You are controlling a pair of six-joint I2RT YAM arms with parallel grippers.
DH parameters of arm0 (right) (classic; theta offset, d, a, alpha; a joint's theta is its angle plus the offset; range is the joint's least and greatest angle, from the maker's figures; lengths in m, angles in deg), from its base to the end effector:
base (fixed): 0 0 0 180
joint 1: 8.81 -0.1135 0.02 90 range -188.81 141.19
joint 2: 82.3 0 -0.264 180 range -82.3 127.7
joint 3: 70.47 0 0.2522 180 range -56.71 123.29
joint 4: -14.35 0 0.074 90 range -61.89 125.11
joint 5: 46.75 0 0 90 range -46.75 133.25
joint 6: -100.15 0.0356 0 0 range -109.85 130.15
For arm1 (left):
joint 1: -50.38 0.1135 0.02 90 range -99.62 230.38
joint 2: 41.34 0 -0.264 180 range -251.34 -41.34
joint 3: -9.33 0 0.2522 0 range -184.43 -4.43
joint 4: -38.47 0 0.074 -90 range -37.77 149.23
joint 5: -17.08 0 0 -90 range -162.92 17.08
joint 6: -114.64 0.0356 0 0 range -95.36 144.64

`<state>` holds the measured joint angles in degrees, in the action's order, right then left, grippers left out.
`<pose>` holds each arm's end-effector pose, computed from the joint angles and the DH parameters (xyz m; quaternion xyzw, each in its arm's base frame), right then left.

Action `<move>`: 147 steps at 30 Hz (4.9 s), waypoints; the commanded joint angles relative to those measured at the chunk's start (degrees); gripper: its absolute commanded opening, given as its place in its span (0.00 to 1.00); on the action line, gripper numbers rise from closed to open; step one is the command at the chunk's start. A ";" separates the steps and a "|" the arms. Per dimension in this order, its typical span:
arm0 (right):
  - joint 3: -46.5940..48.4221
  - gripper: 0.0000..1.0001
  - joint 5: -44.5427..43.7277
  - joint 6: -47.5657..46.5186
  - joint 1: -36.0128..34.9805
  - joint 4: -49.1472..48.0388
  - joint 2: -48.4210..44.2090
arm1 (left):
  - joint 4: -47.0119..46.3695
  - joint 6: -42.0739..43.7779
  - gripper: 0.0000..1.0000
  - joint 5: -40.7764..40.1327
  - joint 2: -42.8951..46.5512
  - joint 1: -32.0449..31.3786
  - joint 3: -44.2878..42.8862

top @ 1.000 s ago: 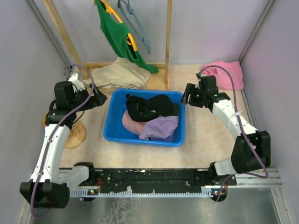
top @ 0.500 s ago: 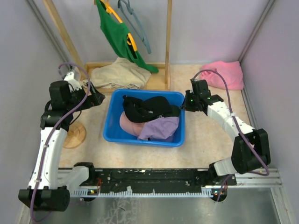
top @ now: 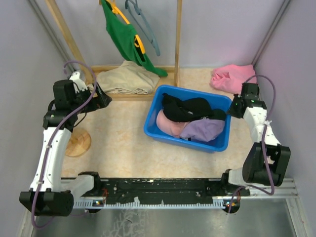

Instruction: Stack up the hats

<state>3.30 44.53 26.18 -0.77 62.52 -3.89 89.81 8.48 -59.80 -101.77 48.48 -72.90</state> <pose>0.2819 -0.0390 0.2644 0.1941 0.9276 0.0328 0.3173 0.2180 -0.0153 0.3832 -0.0495 0.8589 -0.1760 0.4785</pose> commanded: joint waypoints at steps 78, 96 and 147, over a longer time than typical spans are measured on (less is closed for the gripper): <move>-13.97 0.85 -22.49 48.60 -7.42 -34.82 -11.09 | -4.33 -7.64 0.95 -3.48 0.59 -0.14 11.74; -14.36 0.87 -20.30 36.79 -7.37 -33.97 -29.14 | -29.02 -14.65 0.00 -16.76 -22.45 -2.66 13.35; -18.32 0.88 0.77 21.88 -8.03 -42.39 -25.15 | -26.95 -7.72 0.35 -27.35 -29.01 -5.42 -1.20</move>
<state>-15.25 40.20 49.94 -8.14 24.56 -29.99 62.51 1.18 -89.06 -139.89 47.06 -76.66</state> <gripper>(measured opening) 0.873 0.260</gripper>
